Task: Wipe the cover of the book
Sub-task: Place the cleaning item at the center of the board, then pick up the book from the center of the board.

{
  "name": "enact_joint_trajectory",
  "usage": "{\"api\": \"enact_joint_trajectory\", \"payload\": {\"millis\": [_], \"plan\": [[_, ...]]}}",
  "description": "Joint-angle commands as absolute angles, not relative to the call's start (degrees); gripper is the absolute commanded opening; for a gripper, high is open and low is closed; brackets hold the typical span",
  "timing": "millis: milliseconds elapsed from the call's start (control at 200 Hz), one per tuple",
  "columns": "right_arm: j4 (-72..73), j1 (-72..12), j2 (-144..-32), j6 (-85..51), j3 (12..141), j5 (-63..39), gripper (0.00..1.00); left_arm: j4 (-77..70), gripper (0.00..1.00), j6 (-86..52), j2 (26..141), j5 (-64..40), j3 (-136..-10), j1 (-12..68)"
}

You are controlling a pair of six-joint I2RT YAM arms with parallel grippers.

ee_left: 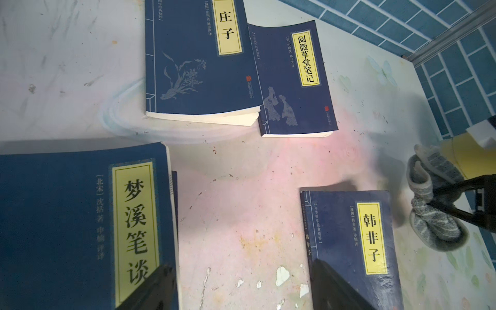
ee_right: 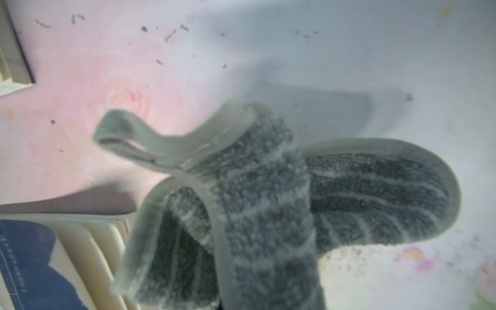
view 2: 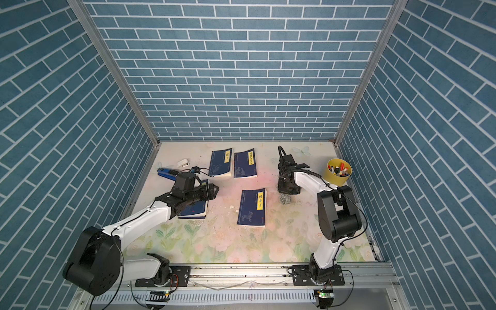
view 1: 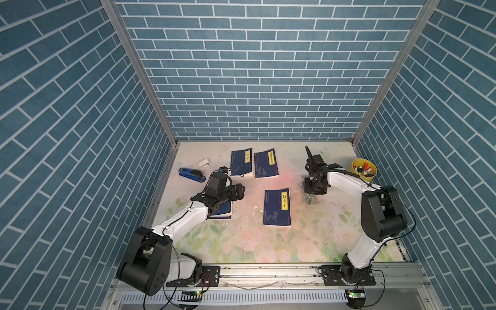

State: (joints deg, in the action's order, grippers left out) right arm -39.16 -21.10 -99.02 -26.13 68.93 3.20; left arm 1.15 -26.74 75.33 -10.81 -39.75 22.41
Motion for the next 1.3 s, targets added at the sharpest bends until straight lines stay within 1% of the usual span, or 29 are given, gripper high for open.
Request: {"api": "enact_joint_trajectory", "payload": {"millis": [0,85,160,385,510,645,790,900,1085,1220,1295], "plan": [[-44.4,-22.2,-96.3,-24.1,68.8,7.3,0.32,-0.9,0.84,-27.1,77.2,-12.7,-39.2,23.3],[-46.0,-23.8,-94.4,-24.0,69.5,8.7,0.41,-1.5,0.84,-27.2,78.6,-12.9,-39.7,24.7],[-47.8,-25.3,-93.4,-23.9,70.5,10.2,0.46,-2.1,0.84,-27.6,79.9,-12.7,-40.1,26.0],[-50.1,-29.6,-92.2,-24.7,72.6,11.4,0.50,-3.4,0.83,-28.4,82.6,-12.5,-40.7,29.1],[-50.1,-30.1,-93.1,-25.0,72.2,11.3,0.51,-3.8,0.83,-28.8,83.2,-12.3,-40.7,29.9],[-48.1,-31.4,-91.3,-26.1,70.0,7.4,0.51,-4.0,0.83,-29.0,83.0,-12.1,-40.3,30.7],[-42.7,-35.8,-89.2,-29.7,66.3,0.6,0.48,-5.3,0.83,-29.5,84.0,-12.3,-39.3,31.2],[-38.3,-39.8,-90.7,-33.1,63.7,-1.8,0.45,-7.6,0.81,-30.5,85.3,-12.9,-38.3,32.0],[-34.0,-42.7,-95.1,-36.9,61.2,-2.0,0.37,-10.6,0.79,-33.0,87.0,-12.0,-37.1,35.4],[-36.0,-42.8,-97.2,-37.2,61.0,1.7,0.32,-13.4,0.78,-35.1,87.8,-11.8,-35.6,36.8],[-36.2,-42.8,-97.8,-36.9,60.4,2.1,0.29,-15.4,0.75,-36.3,88.8,-12.4,-35.2,37.4]]}}
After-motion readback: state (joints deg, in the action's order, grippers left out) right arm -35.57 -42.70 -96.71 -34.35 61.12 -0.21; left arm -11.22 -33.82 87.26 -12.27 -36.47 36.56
